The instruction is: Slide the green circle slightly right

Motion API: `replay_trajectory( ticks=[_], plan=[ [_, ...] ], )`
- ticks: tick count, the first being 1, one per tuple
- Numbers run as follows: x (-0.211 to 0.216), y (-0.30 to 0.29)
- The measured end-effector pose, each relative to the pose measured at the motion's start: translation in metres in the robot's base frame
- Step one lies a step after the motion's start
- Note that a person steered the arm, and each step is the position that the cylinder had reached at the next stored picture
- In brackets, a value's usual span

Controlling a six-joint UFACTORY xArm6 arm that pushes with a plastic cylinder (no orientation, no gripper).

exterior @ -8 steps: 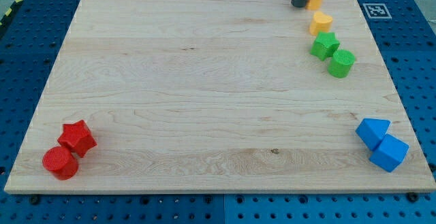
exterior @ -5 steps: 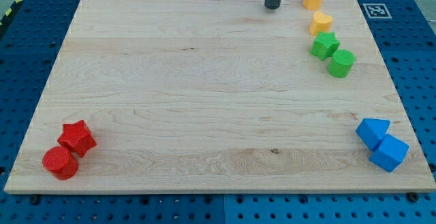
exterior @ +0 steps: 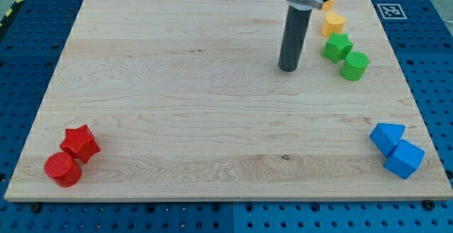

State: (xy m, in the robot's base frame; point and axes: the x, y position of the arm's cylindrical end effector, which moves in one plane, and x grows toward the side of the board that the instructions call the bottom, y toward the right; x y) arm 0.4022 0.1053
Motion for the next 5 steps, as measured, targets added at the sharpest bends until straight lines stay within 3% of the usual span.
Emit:
replay_trajectory(
  ticks=[2,5],
  plan=[
    [-0.005,0.019],
    [-0.015,0.116]
  ],
)
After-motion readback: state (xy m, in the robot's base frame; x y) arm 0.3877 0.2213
